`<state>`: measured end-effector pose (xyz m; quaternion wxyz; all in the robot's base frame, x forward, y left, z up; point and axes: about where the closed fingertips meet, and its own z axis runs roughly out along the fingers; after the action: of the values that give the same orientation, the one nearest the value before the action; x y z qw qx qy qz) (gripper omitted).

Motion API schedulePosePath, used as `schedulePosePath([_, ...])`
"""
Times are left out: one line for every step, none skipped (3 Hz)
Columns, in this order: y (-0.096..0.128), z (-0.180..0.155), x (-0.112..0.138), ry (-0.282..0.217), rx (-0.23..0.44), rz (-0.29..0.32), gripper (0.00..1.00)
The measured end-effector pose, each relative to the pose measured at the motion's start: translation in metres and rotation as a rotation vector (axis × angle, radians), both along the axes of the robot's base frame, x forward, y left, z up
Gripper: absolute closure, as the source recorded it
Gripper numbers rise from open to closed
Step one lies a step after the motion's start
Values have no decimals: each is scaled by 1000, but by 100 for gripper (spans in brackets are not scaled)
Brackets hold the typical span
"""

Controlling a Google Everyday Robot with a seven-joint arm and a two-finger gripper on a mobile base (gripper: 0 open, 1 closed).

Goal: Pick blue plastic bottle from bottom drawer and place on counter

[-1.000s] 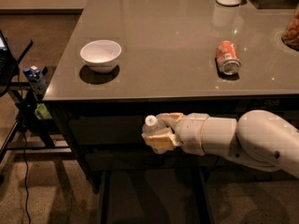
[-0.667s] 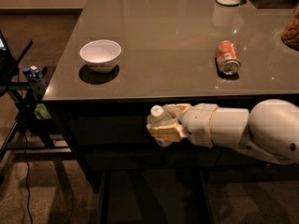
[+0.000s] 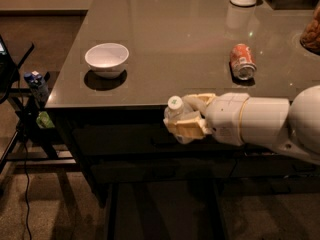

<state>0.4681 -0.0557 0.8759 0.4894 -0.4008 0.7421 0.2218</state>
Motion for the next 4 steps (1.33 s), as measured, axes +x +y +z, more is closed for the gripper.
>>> schedulePosePath([-7, 36, -4, -74, -1, -8, 100])
schedulePosePath([-9, 39, -4, -82, -2, -12, 100])
schedulePosePath([-11, 60, -1, -123, 6, -24, 100])
schedulePosePath([-16, 95, 3, -189, -13, -32, 100])
